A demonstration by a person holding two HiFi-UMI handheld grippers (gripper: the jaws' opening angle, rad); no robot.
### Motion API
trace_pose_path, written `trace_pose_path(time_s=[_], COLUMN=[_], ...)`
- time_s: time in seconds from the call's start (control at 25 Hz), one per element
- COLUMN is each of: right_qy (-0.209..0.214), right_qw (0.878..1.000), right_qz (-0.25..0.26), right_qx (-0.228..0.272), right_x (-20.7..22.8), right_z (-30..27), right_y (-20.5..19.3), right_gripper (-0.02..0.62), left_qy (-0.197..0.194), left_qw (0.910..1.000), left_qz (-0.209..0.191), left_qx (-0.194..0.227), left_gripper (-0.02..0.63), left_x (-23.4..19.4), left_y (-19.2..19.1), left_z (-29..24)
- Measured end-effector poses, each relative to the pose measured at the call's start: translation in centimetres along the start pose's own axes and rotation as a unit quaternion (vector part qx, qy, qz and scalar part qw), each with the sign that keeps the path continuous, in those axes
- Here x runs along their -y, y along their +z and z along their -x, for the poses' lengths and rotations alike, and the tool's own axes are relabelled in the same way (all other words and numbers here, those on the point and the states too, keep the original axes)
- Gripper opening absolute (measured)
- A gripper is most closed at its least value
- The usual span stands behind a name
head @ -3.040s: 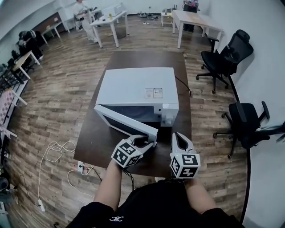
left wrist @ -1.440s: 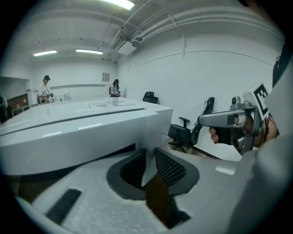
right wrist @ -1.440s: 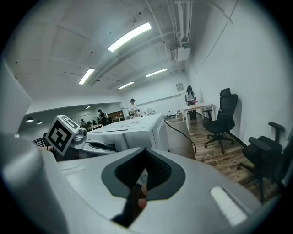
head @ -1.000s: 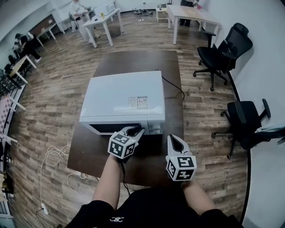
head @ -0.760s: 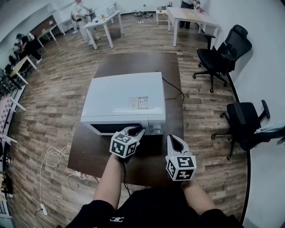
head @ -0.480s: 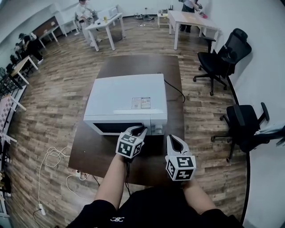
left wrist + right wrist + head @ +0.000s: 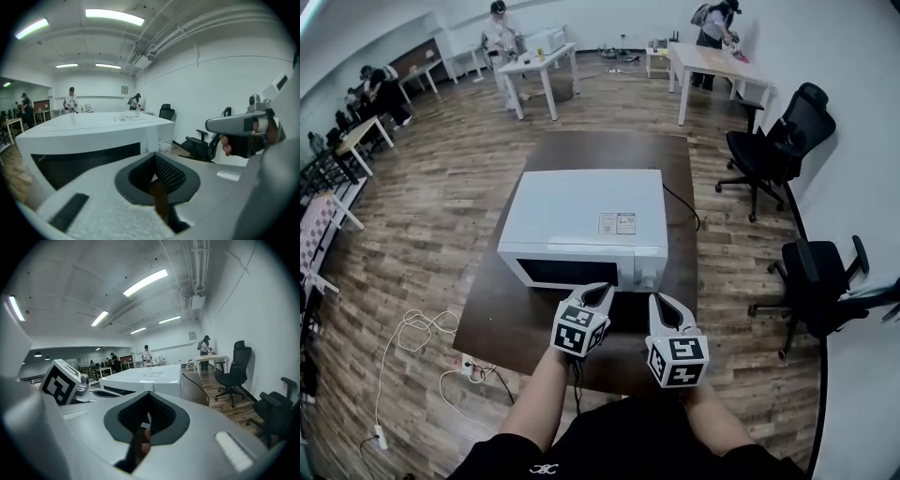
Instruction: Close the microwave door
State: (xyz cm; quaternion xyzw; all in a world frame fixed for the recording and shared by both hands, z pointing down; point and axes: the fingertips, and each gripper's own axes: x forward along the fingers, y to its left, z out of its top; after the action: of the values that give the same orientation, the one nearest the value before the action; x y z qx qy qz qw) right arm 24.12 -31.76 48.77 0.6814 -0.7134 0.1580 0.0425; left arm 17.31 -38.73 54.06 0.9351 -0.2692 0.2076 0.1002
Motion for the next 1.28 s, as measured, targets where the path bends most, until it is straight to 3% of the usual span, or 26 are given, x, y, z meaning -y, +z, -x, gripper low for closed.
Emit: trace_pose_path(time_s=[0.28, 0.48, 0.72, 0.88, 1.28], right_qy=[0.035, 0.062, 0.088, 0.103, 0.103], right_qw=[0.999, 0.998, 0.995, 0.992, 0.992], right_qz=[0.012, 0.023, 0.056, 0.078, 0.072], right_qx=[0.009, 0.009, 0.005, 0.005, 0.006], right_x=[-5.0, -9.1, -13.4, -15.6, -16.8], right_z=[-0.7, -1.2, -1.9, -2.0, -2.3], right_y=[0.7, 0.3, 0.0, -0.2, -0.5], right_gripper=[0.008, 0.008, 0.008, 0.006, 0.008], left_qy=[0.056, 0.11, 0.163, 0.177, 0.187], left_qw=[0.9965, 0.9881, 0.9802, 0.9765, 0.9736], left_qz=[0.038, 0.071, 0.062, 0.066, 0.079], left_qx=[0.048, 0.08, 0.093, 0.103, 0.105], left_gripper=[0.006, 0.006, 0.008, 0.008, 0.009], left_x=[-0.3, -1.7, -2.7, -3.4, -4.9], left_y=[1.0, 0.4, 0.0, 0.1, -0.7], left_z=[6.8, 11.6, 16.1, 17.8, 19.2])
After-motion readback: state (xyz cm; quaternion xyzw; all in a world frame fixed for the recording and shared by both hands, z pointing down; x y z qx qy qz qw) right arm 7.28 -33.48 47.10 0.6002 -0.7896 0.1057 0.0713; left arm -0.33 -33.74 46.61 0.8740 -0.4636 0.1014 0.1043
